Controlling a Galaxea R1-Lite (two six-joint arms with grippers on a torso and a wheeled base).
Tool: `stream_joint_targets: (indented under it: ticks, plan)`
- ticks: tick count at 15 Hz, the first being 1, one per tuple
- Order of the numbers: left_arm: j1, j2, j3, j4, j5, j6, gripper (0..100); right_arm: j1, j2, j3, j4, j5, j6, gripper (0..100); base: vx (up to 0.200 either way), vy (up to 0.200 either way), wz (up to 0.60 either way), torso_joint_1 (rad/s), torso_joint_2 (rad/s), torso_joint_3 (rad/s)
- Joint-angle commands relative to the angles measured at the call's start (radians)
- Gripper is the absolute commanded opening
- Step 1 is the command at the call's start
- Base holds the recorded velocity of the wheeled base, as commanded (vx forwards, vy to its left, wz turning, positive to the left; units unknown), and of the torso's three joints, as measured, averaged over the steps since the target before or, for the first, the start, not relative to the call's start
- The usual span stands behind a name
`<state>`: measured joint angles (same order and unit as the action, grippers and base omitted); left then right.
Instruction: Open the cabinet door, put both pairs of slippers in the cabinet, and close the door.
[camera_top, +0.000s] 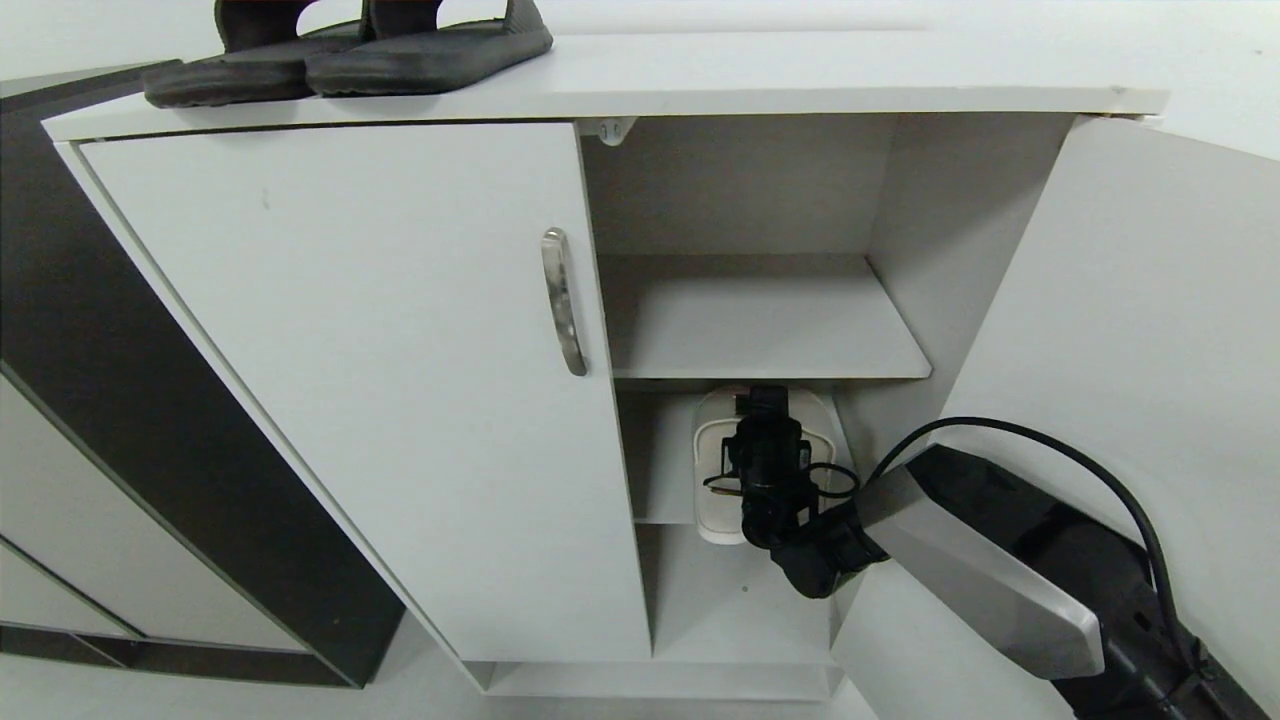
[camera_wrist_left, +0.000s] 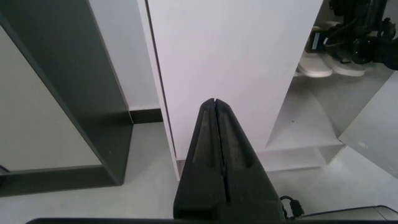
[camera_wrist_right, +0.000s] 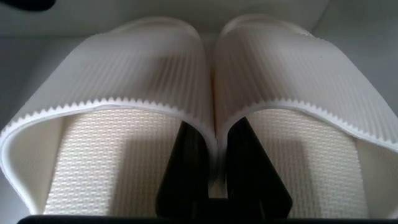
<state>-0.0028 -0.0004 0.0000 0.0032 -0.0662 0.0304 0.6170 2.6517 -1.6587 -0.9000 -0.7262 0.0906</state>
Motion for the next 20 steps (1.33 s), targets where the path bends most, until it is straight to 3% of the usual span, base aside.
stream_joint_targets:
  ticks: [1,13,14,16,20]
  plan:
    - [0.000,0.000,0.000,0.000,0.000,0.000,0,-0.006,0.005,-0.006,0.000,0.002,0.000,0,0.000,0.000,0.00,0.000,0.00,0.000]
    - [0.000,0.000,0.000,0.000,0.000,0.002,0,-0.010,-0.009,-0.012,0.012,0.051,-0.002,0,0.000,0.000,0.00,0.000,0.00,0.000]
    - [0.000,0.000,0.000,0.000,0.000,0.002,0,-0.008,-0.009,-0.009,0.012,0.051,-0.002,100,0.000,0.000,0.00,0.000,0.00,0.000]
    - [0.000,0.000,0.000,0.001,0.000,0.002,0,-0.003,-0.022,0.022,0.010,0.050,-0.003,100,0.000,0.000,0.00,0.000,0.00,0.000]
    - [0.000,0.000,0.000,0.000,-0.001,0.006,0,0.053,-0.194,0.321,-0.088,0.047,-0.008,100,0.000,0.000,0.00,0.000,0.00,0.000]
